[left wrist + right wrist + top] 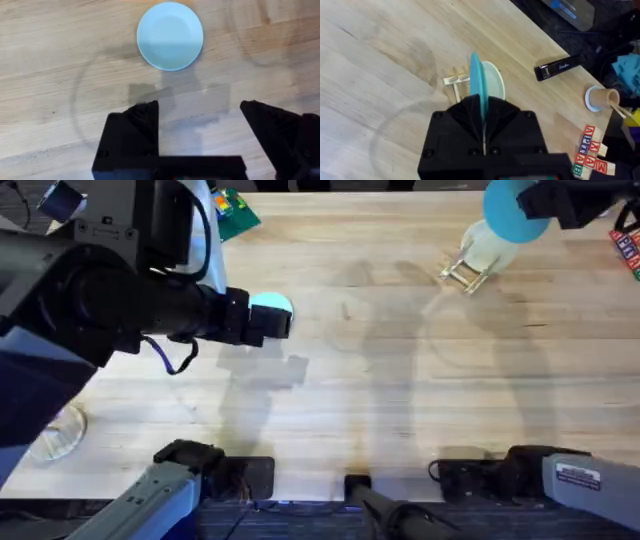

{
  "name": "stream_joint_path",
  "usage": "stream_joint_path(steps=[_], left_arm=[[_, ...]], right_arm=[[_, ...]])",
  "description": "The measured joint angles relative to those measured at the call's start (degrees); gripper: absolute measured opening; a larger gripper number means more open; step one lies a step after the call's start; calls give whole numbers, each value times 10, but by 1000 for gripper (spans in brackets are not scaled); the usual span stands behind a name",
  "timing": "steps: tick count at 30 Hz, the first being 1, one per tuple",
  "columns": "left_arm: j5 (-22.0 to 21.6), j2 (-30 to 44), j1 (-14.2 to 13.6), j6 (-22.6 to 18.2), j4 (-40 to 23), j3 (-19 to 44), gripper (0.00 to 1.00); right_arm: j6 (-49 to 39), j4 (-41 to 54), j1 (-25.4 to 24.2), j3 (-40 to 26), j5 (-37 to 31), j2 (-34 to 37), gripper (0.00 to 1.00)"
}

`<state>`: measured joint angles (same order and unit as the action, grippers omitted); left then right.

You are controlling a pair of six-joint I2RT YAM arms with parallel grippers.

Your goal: Pick up the plates from the table one by one and place each into a slot on the dish rack.

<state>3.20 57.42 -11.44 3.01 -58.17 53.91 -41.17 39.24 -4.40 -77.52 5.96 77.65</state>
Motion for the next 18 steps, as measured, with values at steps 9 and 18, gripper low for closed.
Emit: stream_joint_path(steps=[9,18], left_arm=[[0,0,0,0,0,0,993],[0,0,0,0,0,0,992]], right_arm=[[0,-1,-16,0,14,1,29],[-1,-8,-26,0,14,30,29]])
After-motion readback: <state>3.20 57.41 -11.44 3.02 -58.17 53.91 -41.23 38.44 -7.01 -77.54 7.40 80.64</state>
